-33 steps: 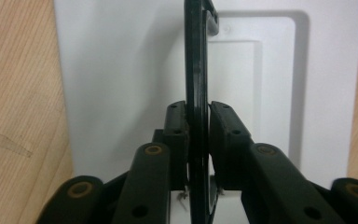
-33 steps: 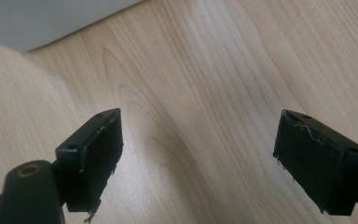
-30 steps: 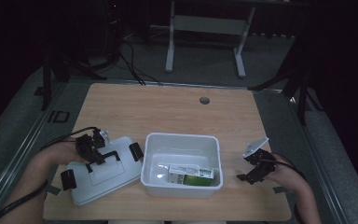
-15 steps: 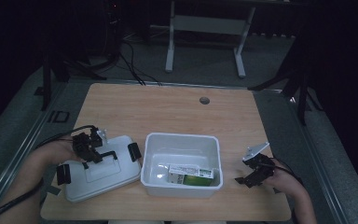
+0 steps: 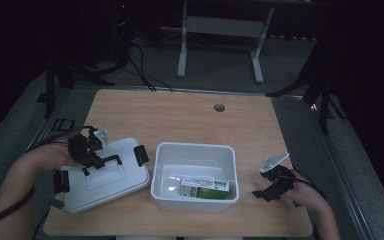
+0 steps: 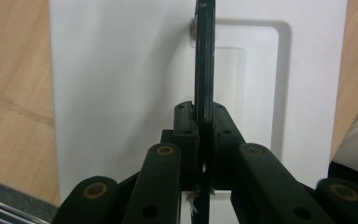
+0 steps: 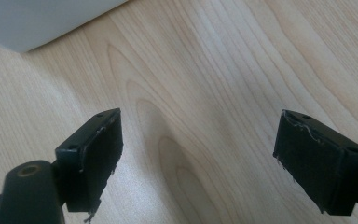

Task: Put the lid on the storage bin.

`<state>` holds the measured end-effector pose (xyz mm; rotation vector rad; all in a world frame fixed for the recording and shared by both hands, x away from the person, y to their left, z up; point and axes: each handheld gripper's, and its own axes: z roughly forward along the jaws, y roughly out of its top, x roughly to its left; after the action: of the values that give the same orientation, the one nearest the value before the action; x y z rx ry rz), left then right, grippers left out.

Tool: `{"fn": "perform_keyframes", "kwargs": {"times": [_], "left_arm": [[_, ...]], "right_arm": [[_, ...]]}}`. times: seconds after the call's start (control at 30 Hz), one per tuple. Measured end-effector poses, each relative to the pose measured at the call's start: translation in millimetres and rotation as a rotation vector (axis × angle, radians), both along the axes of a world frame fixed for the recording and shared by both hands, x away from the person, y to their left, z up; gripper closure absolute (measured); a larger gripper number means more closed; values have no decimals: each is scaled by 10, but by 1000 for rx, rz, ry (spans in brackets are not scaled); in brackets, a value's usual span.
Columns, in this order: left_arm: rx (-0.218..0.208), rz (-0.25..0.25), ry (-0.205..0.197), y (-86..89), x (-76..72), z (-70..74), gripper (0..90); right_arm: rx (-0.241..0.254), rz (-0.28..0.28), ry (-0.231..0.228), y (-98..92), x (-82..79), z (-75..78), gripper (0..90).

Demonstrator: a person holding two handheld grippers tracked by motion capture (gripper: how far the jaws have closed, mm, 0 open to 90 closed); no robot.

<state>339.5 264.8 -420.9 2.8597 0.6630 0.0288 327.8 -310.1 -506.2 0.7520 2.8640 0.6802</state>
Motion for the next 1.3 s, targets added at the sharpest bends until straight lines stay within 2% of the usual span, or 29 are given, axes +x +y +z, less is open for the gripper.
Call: {"fn": "perform_keyframes", "kwargs": {"times": [0.03,0.13,0.23,0.27,0.37,0.43,0.47,0.7,0.77,0.87,1.03,1.23,1.3], "left_arm": [[0,0,0,0,0,0,844],[12,4,-24,25,-23,185,844],[7,-1,-33,35,-33,266,844],[4,-1,-47,46,-50,354,844],[11,0,-59,58,-66,474,844],[12,1,-60,57,-68,503,844],[5,-1,-68,49,-74,595,844],[15,-23,-105,-38,-81,822,844],[15,-25,-107,-48,-84,843,844],[-12,-42,-119,-126,-110,938,844],[-26,-70,-131,-227,-116,984,844],[-22,-137,-123,-504,-97,983,844],[-32,-152,-122,-584,-92,981,844]], "right_arm": [[-2,1,2,0,0,1,150],[1,-4,4,0,3,9,150],[1,-1,3,5,-1,13,150],[2,-4,5,10,-2,17,150],[3,-4,8,16,0,17,150],[0,1,7,19,1,16,150],[2,1,9,26,4,19,150],[2,4,0,56,17,45,150],[3,2,1,54,18,47,150],[1,3,4,50,10,41,150],[6,2,6,47,3,31,150],[7,8,10,67,-16,8,150],[11,6,10,69,-18,7,150]]}}
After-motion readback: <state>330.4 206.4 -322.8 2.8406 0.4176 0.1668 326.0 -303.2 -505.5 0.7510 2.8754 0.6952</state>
